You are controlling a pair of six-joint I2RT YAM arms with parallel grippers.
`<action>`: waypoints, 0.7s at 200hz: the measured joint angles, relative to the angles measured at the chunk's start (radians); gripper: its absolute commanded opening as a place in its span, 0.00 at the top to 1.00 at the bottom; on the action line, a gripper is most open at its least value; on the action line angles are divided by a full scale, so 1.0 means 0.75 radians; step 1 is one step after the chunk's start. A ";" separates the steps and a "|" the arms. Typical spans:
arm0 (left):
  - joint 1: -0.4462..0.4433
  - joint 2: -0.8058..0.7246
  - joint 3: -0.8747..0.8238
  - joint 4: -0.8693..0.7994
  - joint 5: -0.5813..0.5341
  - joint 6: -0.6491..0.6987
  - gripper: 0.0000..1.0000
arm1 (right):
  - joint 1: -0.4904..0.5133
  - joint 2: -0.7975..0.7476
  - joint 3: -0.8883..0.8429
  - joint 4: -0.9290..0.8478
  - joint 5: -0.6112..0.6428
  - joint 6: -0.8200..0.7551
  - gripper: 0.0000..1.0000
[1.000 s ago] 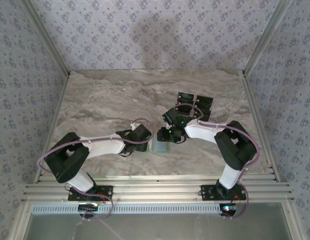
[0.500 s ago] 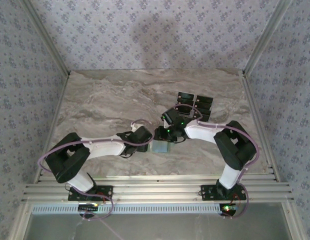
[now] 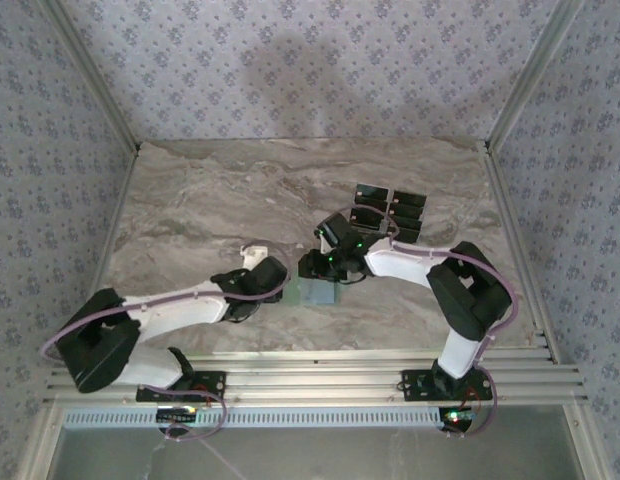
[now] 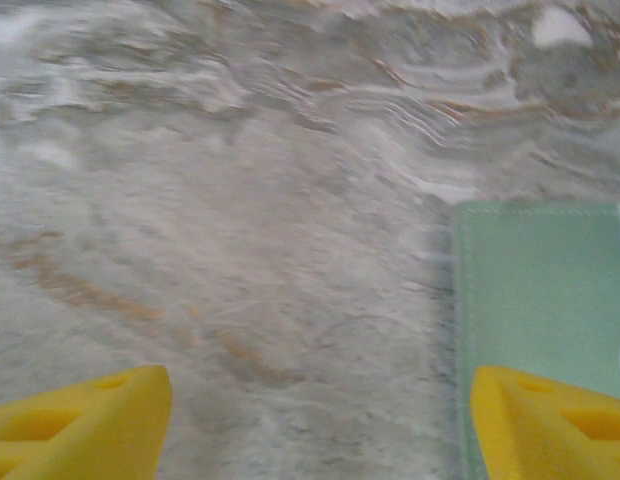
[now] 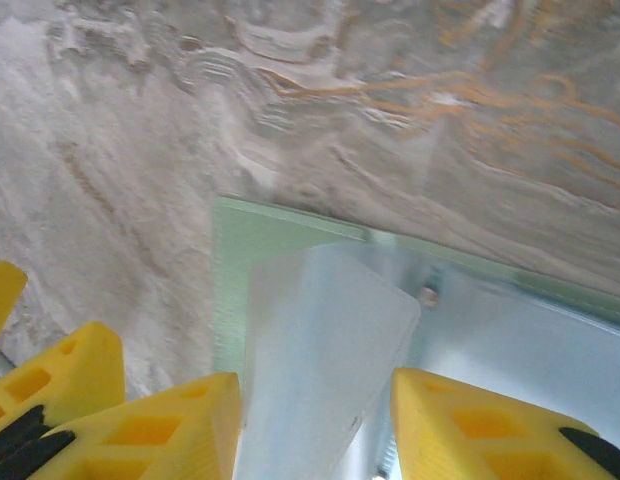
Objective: Put the credit cards into the card holder
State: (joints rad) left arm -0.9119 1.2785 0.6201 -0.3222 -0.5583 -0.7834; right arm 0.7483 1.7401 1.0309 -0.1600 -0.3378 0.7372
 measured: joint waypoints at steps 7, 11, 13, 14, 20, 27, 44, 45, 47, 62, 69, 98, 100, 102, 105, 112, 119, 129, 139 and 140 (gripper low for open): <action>0.000 -0.033 -0.009 -0.012 -0.019 -0.016 0.20 | 0.008 0.008 0.020 -0.001 0.000 0.001 0.54; 0.000 -0.051 -0.014 -0.019 -0.028 -0.022 0.20 | 0.013 0.014 0.033 -0.003 0.000 0.001 0.54; 0.000 -0.060 -0.016 -0.022 -0.033 -0.026 0.20 | 0.015 0.016 0.039 -0.004 0.000 0.001 0.54; 0.000 -0.063 -0.017 -0.023 -0.034 -0.027 0.20 | 0.017 0.019 0.043 -0.004 -0.001 0.001 0.54; 0.001 -0.089 -0.025 -0.027 -0.047 -0.037 0.20 | 0.024 0.031 0.062 -0.007 -0.001 0.002 0.54; 0.002 -0.112 -0.032 -0.032 -0.055 -0.043 0.19 | 0.033 0.048 0.088 -0.010 -0.001 0.002 0.54; 0.008 -0.151 -0.042 -0.036 -0.066 -0.051 0.19 | 0.051 0.099 0.151 -0.024 -0.006 0.001 0.54; 0.008 -0.152 -0.043 -0.036 -0.066 -0.051 0.19 | 0.052 0.101 0.153 -0.025 -0.006 0.001 0.54; 0.010 -0.153 -0.043 -0.035 -0.066 -0.051 0.19 | 0.054 0.105 0.158 -0.027 -0.006 0.001 0.54; 0.013 -0.158 -0.044 -0.035 -0.065 -0.048 0.18 | 0.062 0.119 0.196 -0.068 -0.004 -0.004 0.54; 0.015 -0.158 -0.044 -0.035 -0.063 -0.041 0.18 | 0.062 0.118 0.208 -0.082 -0.001 -0.009 0.54; 0.020 -0.145 -0.044 -0.018 -0.028 0.003 0.17 | 0.038 0.073 0.217 -0.170 0.049 -0.061 0.53; 0.020 -0.142 -0.044 -0.015 -0.023 0.007 0.17 | 0.037 0.070 0.217 -0.176 0.051 -0.063 0.53; 0.020 -0.137 -0.044 -0.013 -0.018 0.010 0.17 | 0.034 0.065 0.217 -0.185 0.056 -0.068 0.53; 0.020 -0.131 -0.044 -0.010 -0.012 0.016 0.17 | 0.028 0.055 0.217 -0.200 0.072 -0.080 0.54; 0.020 -0.113 -0.043 0.000 0.004 0.028 0.16 | 0.020 0.037 0.213 -0.222 0.095 -0.102 0.54; 0.020 -0.092 -0.041 0.012 0.022 0.041 0.16 | 0.012 0.016 0.204 -0.245 0.119 -0.125 0.54; 0.020 -0.053 -0.030 0.021 0.048 0.056 0.16 | 0.002 -0.006 0.187 -0.274 0.151 -0.153 0.54; 0.020 -0.012 -0.014 0.031 0.071 0.072 0.16 | -0.008 -0.017 0.168 -0.294 0.173 -0.173 0.54; 0.020 -0.006 -0.011 0.032 0.074 0.073 0.16 | -0.008 -0.017 0.167 -0.296 0.175 -0.174 0.54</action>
State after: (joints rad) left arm -0.8967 1.2739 0.6121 -0.2981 -0.5030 -0.7288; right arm 0.7422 1.7275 1.1564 -0.3817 -0.2066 0.6064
